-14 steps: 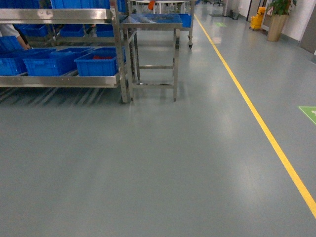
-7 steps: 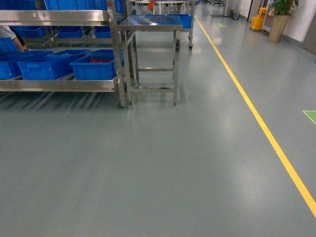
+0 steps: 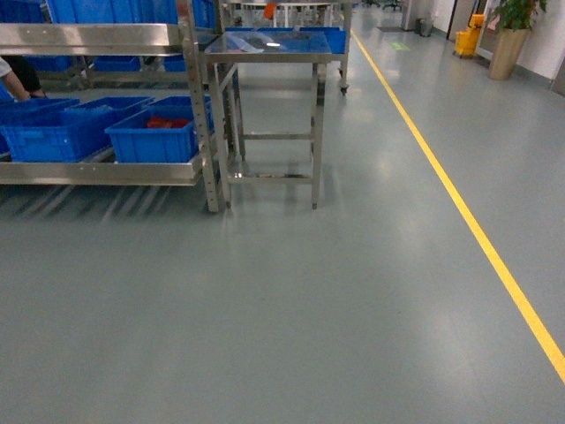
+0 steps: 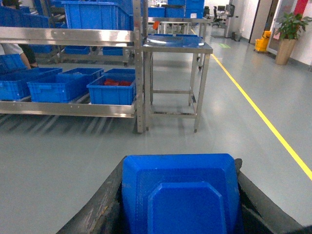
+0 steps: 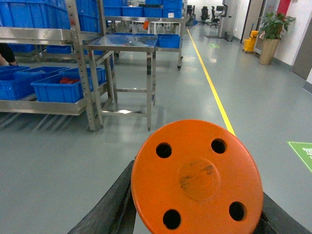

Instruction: Sort blue parts and orange caps into right shelf containers

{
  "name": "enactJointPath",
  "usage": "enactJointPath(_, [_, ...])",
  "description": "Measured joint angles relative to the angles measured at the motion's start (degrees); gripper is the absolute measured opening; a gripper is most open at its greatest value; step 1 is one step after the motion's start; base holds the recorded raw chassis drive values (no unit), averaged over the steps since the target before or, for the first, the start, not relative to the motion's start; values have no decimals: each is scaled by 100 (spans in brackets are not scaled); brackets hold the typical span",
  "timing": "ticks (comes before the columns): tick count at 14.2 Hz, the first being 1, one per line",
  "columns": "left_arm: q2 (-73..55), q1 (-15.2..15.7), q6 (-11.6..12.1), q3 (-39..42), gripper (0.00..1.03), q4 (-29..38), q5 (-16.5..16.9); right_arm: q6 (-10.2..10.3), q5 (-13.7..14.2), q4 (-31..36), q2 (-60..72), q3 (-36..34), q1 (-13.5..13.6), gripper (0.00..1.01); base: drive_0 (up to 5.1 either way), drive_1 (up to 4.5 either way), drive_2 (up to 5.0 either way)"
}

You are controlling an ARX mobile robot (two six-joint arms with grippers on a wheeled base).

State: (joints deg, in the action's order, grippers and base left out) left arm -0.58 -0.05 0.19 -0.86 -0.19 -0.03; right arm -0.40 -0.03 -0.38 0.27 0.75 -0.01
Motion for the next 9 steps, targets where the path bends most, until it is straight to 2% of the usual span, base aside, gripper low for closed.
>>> enactJointPath(9, [0, 0, 0, 0, 44, -20, 0, 0, 0, 26, 0, 0, 0, 44, -5, 426, -435])
